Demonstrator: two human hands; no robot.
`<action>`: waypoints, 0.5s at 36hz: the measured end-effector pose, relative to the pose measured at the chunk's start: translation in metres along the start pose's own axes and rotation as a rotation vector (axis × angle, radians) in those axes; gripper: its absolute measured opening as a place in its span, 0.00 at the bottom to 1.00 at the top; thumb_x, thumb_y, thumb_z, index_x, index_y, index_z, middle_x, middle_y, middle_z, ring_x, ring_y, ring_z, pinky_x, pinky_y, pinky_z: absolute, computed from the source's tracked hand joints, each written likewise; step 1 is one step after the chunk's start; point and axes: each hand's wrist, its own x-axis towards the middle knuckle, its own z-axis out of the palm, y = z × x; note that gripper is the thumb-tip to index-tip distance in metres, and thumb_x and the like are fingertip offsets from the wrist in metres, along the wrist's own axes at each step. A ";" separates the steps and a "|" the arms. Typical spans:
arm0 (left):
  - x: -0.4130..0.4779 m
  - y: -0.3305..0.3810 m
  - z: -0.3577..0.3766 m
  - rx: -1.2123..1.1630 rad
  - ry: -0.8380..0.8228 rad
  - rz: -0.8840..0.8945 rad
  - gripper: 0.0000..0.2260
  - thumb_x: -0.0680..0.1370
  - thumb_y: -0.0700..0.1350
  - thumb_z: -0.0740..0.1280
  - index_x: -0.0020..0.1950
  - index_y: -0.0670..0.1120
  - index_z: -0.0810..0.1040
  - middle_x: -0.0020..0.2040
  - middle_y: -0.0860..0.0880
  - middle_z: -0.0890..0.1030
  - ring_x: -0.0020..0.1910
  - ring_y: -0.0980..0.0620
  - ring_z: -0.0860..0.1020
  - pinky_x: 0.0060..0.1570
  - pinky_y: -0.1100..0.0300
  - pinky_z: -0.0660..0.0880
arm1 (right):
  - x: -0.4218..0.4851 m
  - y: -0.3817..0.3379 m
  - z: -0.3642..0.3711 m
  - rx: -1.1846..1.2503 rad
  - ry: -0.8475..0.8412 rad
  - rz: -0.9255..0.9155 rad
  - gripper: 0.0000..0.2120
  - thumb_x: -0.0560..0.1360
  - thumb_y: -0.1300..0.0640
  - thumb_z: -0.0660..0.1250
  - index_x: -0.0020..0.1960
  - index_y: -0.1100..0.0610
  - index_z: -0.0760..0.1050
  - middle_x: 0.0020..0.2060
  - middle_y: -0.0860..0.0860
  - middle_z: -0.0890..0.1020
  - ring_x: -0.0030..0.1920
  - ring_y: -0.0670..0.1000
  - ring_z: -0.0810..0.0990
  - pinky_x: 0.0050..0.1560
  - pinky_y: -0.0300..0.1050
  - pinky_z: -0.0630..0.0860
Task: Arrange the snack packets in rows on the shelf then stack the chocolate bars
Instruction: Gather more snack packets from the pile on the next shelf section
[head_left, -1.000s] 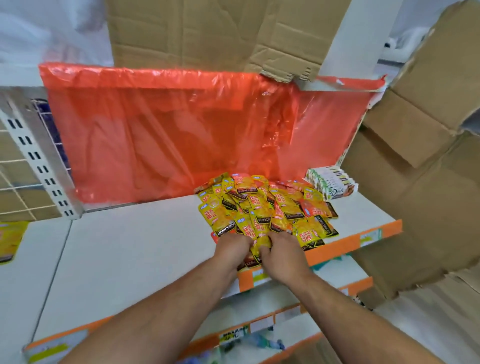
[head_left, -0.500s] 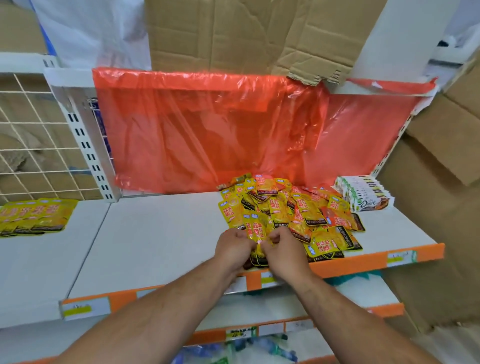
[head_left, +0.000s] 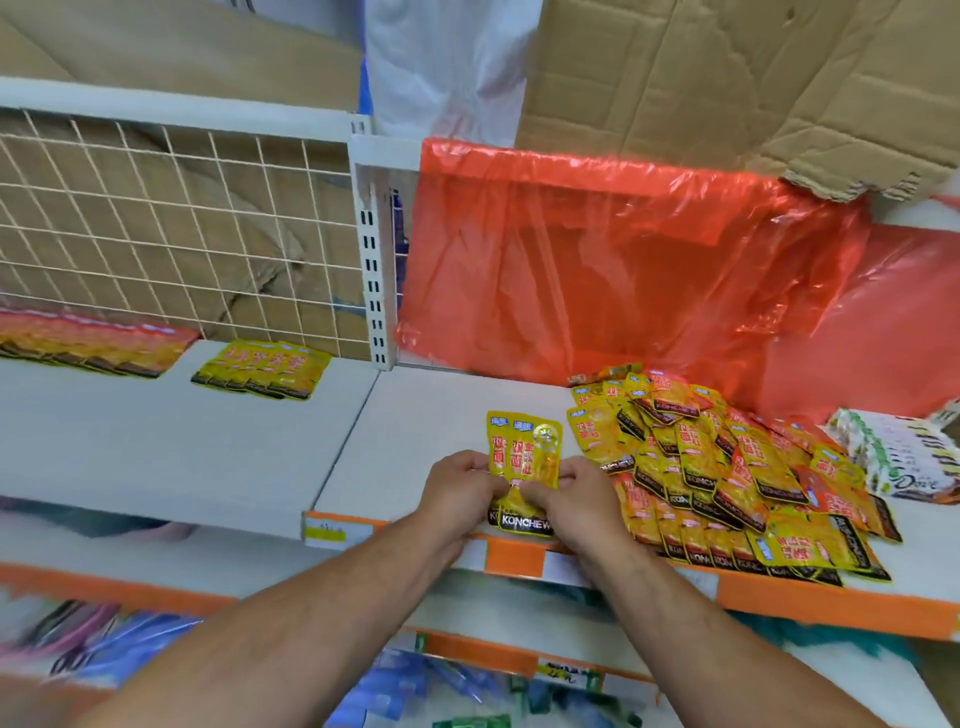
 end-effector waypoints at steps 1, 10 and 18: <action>-0.001 0.001 -0.010 -0.006 0.002 0.004 0.09 0.67 0.31 0.70 0.42 0.42 0.81 0.40 0.41 0.84 0.36 0.46 0.81 0.43 0.50 0.79 | -0.001 -0.005 0.007 -0.019 0.002 -0.008 0.11 0.68 0.58 0.78 0.39 0.52 0.75 0.33 0.46 0.79 0.36 0.49 0.78 0.39 0.46 0.73; -0.006 0.005 -0.121 -0.061 0.038 0.018 0.08 0.72 0.30 0.69 0.47 0.41 0.82 0.43 0.41 0.85 0.38 0.46 0.82 0.45 0.51 0.80 | -0.028 -0.055 0.098 -0.056 -0.031 -0.024 0.12 0.68 0.55 0.78 0.41 0.52 0.73 0.37 0.47 0.81 0.39 0.49 0.80 0.38 0.45 0.73; -0.007 0.005 -0.218 0.014 0.063 0.054 0.10 0.71 0.32 0.71 0.38 0.47 0.84 0.39 0.45 0.86 0.38 0.47 0.83 0.46 0.50 0.81 | -0.055 -0.089 0.181 -0.050 -0.039 -0.035 0.11 0.69 0.56 0.77 0.45 0.53 0.75 0.42 0.49 0.83 0.42 0.49 0.82 0.41 0.47 0.77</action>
